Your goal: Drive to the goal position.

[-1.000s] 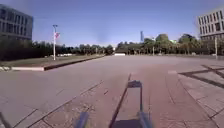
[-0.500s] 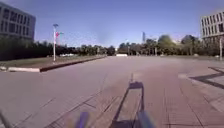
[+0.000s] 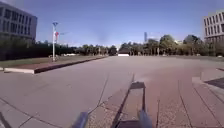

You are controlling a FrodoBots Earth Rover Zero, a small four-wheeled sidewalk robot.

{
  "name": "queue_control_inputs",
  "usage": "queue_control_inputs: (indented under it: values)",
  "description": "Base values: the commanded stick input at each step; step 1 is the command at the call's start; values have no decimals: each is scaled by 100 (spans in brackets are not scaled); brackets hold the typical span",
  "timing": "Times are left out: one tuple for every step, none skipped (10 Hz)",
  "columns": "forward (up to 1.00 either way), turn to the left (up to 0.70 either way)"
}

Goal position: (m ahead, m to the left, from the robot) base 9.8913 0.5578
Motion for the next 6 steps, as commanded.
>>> queue_control_inputs:
  values:
    - [100,0]
    - [100,0]
    - [100,0]
    - [100,0]
    - [100,0]
    - [100,-9]
